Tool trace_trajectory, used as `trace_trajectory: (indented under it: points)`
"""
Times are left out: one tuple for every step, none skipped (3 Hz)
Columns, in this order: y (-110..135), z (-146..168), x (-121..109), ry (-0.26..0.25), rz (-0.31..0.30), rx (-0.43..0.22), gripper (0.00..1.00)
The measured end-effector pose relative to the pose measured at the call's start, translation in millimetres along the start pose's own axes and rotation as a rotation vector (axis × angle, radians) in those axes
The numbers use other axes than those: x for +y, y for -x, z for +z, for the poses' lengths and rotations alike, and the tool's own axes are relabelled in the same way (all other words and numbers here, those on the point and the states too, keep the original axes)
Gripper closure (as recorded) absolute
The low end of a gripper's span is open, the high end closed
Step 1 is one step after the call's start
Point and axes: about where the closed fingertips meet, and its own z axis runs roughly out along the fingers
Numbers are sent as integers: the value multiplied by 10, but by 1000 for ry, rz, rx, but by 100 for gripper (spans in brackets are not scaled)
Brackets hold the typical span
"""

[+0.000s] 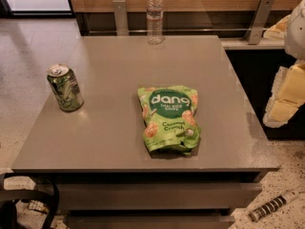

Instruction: Move green rice chip bag near water bottle

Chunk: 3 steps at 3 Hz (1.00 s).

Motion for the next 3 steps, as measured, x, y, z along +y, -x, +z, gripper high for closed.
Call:
trace_trajectory:
  points:
    - [0,-1,0,0,0,0,0]
    - [70,9,-92,-1,12,7,0]
    - [236,141,-273,18,82,-23,0]
